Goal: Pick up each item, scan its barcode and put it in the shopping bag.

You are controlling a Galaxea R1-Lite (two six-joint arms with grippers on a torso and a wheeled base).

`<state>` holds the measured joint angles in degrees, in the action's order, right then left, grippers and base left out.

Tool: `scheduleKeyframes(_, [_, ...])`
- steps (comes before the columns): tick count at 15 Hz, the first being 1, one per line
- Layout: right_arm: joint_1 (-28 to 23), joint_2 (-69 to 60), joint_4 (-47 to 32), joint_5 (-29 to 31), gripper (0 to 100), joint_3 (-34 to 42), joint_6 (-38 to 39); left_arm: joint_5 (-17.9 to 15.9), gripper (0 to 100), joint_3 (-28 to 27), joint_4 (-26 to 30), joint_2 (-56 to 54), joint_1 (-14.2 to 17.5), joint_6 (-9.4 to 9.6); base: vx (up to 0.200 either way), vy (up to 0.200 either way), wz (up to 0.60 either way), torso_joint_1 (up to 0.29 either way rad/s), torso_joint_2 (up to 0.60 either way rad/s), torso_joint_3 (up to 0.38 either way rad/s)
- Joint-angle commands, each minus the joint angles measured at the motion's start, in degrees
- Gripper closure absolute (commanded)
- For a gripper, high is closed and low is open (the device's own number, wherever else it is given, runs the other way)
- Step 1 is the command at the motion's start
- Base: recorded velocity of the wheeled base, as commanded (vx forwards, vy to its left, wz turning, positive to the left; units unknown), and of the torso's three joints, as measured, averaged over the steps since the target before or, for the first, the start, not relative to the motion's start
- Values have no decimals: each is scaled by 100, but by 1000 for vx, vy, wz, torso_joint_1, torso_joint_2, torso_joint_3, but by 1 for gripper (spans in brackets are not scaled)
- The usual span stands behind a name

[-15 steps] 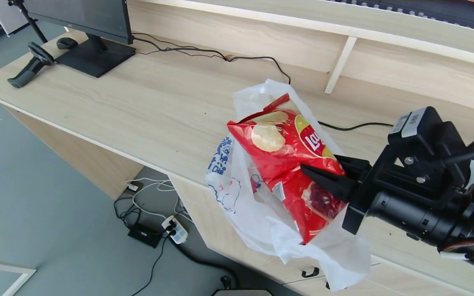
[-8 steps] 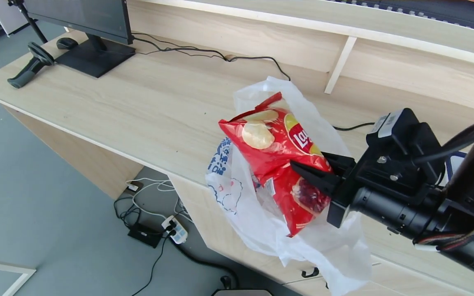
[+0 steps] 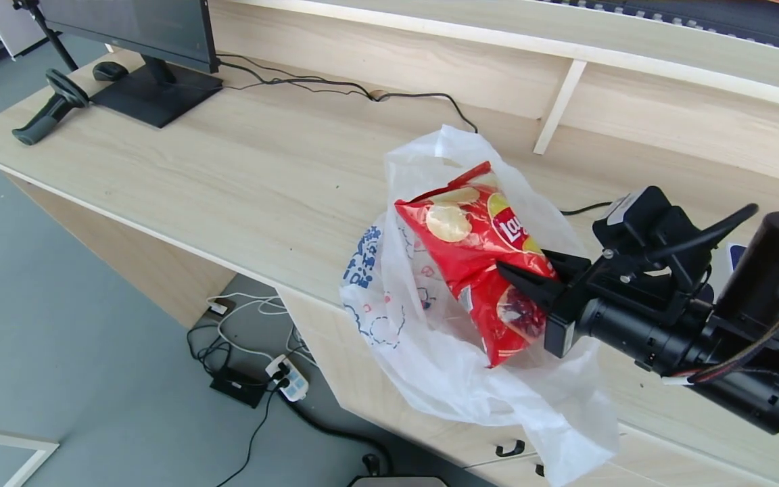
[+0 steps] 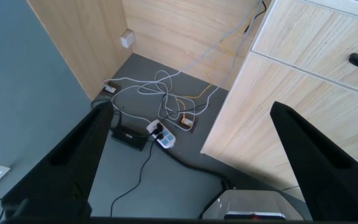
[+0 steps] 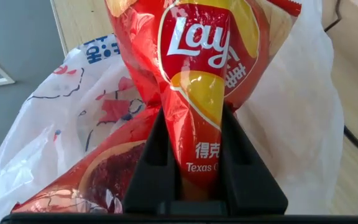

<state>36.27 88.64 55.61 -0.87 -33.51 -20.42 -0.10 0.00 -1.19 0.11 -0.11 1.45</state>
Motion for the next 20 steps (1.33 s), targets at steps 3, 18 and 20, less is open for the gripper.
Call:
scheduleKeyframes(3, [-50,57,2,-19,100,38,-6,1,0,0,-4,-2,2,4,0,0,0,0,0,0])
scheduleKeyframes(18, [-6,-338,609,-124,0,389,381,1,0,0,-4,7,2,4,0,0,0,0,0,0])
scheduleKeyframes(20, [258,-760,1153,-142,0,899,319,1,0,0,-4,-2,2,4,0,0,0,0,0,0])
